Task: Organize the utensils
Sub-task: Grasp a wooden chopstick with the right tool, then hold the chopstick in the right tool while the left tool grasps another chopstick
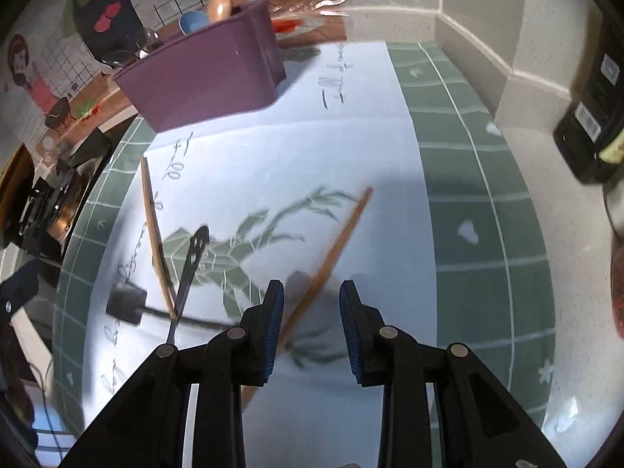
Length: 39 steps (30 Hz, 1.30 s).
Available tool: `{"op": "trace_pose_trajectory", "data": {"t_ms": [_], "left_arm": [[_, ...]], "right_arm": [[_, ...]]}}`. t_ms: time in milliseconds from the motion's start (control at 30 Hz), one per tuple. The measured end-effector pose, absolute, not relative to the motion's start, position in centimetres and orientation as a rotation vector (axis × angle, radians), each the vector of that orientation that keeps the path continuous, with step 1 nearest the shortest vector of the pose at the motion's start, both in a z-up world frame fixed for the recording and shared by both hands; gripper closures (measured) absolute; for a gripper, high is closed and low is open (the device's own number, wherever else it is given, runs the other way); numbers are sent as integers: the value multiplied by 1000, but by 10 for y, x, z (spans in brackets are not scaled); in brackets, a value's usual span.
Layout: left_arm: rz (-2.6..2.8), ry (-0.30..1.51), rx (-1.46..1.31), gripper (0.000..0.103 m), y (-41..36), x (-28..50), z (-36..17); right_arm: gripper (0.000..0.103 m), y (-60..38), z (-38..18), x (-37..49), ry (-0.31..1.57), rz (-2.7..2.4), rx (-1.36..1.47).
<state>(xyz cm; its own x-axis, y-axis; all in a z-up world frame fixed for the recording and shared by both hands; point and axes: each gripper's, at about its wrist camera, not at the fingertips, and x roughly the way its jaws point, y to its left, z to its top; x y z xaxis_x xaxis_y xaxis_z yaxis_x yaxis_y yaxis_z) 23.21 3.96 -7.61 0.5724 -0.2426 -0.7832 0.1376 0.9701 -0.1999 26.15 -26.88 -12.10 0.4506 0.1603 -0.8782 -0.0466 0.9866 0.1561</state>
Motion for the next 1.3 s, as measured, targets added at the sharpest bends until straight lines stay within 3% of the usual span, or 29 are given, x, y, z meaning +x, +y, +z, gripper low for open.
{"op": "trace_pose_trajectory", "data": {"t_ms": [133, 200, 233, 367, 933, 1100, 1300], "left_arm": [[-237, 961, -119, 28, 35, 228, -82], [-244, 973, -110, 28, 31, 230, -85], [-247, 977, -109, 28, 29, 231, -86], [-266, 1005, -109, 28, 19, 238, -92], [-173, 1053, -149, 30, -24, 317, -104], [-106, 1107, -235, 47, -14, 348, -116], [7, 1140, -206, 60, -15, 377, -128]], "right_arm": [[75, -256, -121, 271, 1082, 132, 39], [81, -251, -122, 275, 1074, 131, -2], [93, -251, -122, 277, 1072, 132, -13], [97, -258, -120, 277, 1067, 174, -1], [97, -300, -68, 251, 944, 264, 145], [97, -305, -66, 256, 933, 266, 138], [97, -307, -74, 264, 941, 285, 149]]}}
